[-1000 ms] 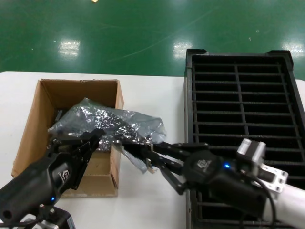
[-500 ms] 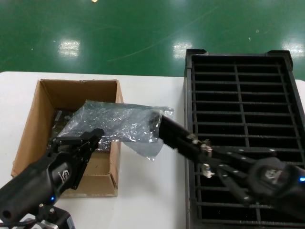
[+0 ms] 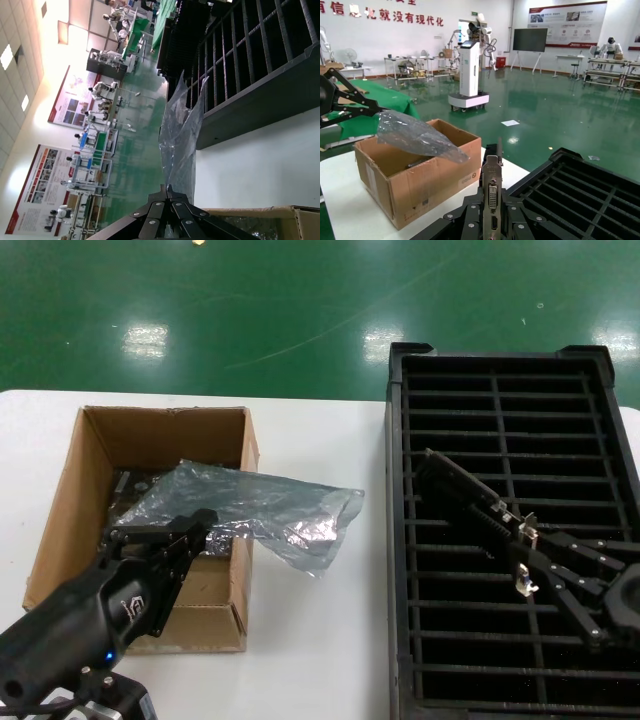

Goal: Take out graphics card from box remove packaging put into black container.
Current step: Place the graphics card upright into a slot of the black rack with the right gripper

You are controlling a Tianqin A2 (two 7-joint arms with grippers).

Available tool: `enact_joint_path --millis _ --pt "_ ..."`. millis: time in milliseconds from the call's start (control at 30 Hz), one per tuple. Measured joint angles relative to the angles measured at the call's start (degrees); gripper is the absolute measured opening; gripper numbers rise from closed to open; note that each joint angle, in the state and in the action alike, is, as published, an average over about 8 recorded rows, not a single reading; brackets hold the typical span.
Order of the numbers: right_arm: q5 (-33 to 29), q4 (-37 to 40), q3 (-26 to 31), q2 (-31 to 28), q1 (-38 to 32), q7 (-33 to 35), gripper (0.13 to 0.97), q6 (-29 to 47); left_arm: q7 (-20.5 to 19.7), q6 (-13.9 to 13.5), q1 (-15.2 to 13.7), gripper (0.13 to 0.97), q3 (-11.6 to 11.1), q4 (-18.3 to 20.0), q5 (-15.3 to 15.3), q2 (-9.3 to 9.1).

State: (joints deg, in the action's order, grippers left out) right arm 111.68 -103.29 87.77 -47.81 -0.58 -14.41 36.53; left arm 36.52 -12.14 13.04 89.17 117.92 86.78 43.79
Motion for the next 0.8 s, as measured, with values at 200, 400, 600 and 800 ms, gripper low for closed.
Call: enact_joint_path --millis 200,400,600,800 --pt "0.0 0.0 0.0 0.0 0.0 0.0 0.186 0.0 0.0 0.0 0.0 0.14 0.0 0.0 0.0 0.0" --pt "-0.9 0.8 1.6 -0.8 -2.4 -1.0 0.186 0.5 0.1 0.0 0.0 0.14 0.0 0.0 0.1 0.0" --pt "-3.2 3.4 5.6 -4.0 -9.7 -2.6 0.186 5.1 0.2 0.0 0.0 0.14 0.0 -0.1 0.2 0.01" --pt "-4.5 5.9 10.3 -8.6 -19.6 -2.7 0.186 16.4 0.2 0.0 0.0 0.14 0.0 0.0 0.2 0.01"
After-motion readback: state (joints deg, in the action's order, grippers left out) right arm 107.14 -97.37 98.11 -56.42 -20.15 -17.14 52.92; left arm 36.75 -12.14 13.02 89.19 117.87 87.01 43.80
